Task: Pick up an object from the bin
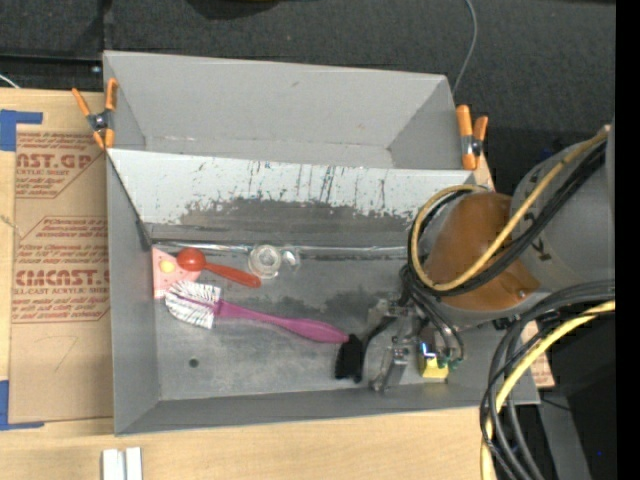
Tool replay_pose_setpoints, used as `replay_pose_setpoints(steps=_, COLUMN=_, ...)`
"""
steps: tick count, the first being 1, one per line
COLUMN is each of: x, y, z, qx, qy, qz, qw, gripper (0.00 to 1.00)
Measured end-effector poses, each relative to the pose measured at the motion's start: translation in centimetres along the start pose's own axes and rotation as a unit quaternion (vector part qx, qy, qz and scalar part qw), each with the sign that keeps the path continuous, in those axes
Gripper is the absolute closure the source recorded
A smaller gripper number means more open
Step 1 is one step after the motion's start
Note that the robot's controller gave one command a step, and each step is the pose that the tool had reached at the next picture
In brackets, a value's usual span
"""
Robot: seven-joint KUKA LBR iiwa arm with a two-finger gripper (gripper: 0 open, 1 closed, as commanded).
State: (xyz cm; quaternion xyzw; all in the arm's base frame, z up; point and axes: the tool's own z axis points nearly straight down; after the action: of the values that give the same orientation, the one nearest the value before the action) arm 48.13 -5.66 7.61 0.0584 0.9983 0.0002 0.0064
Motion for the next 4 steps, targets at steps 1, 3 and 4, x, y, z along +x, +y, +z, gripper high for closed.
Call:
replay_pose_setpoints(steps=1, x=-0.8, y=1.9, z=0.6, qx=0.000, qy=0.0009, qz=-0.075, qw=0.9972, gripper=0.00)
replay_pose_setpoints(steps=3, x=0.1, y=4.1, z=0.6, qx=0.000, qy=-0.0001, qz=0.004, qw=1.0000, gripper=1.00)
replay_pose_setpoints(steps=4, x=0.1, y=4.9, z=0.6, qx=0.001, qy=0.0004, qz=0.001, qw=1.0000, gripper=1.00)
